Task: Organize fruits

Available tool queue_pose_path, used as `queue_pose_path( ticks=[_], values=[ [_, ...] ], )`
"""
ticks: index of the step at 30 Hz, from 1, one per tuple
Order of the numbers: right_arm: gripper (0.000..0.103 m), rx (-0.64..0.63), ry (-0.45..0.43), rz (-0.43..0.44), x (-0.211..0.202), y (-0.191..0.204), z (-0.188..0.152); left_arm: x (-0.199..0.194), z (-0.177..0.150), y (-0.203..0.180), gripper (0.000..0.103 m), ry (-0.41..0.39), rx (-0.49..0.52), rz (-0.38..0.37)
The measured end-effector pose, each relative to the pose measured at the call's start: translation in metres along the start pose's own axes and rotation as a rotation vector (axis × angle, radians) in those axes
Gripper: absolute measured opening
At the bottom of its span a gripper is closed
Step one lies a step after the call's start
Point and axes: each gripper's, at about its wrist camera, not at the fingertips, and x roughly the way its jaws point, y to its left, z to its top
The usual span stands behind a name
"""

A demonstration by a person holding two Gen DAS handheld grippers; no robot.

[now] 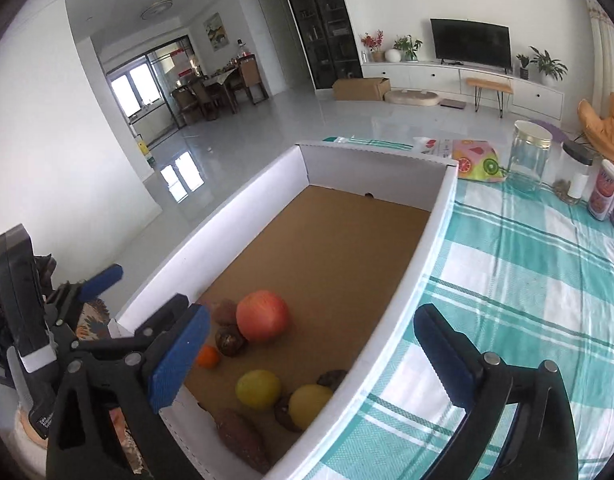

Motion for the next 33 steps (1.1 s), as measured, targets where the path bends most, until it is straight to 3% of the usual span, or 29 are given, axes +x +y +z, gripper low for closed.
queue_pose_path(
  ticks=[11, 25, 33],
  values=[
    [0.101, -0.028, 0.099, -0.055, -0.007, 0.014, -0.045, 0.001, -0.003, 0.005, 0.102, 0.085, 0.016, 0.022],
    [0.101, -0.059, 0.141, -0.082, 0.002, 0.032, -0.051, -0.001, -0.012, 0.015, 0.102, 0.081, 0.015, 0.002],
    [0.101, -0.072, 0.162, -0.157, 0.0, 0.05, -0.047, -0.001, -0.016, 0.026, 0.102, 0.112, 0.003, -0.043]
  ],
)
